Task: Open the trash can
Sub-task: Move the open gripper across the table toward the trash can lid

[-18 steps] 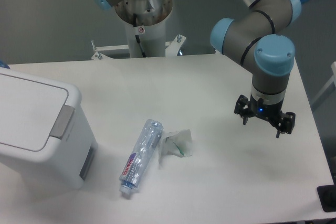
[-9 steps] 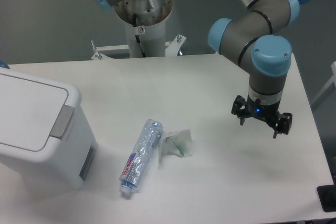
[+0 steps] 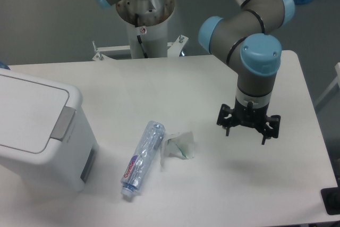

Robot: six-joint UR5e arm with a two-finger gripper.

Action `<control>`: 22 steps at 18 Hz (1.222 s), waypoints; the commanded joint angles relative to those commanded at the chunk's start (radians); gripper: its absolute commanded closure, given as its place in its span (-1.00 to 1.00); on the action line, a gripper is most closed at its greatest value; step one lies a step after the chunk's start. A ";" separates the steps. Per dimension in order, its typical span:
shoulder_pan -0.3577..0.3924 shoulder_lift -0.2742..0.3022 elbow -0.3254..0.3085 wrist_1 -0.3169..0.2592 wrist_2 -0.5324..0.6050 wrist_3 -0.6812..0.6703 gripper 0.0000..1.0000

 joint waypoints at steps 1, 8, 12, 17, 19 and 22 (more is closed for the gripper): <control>0.002 0.014 -0.005 0.000 -0.055 -0.037 -1.00; -0.040 0.095 -0.008 0.003 -0.247 -0.209 -1.00; -0.072 0.150 -0.003 0.003 -0.298 -0.279 -1.00; -0.178 0.173 -0.014 0.024 -0.301 -0.293 -1.00; -0.224 0.172 -0.017 0.064 -0.301 -0.302 -1.00; -0.285 0.177 -0.018 0.067 -0.298 -0.307 -1.00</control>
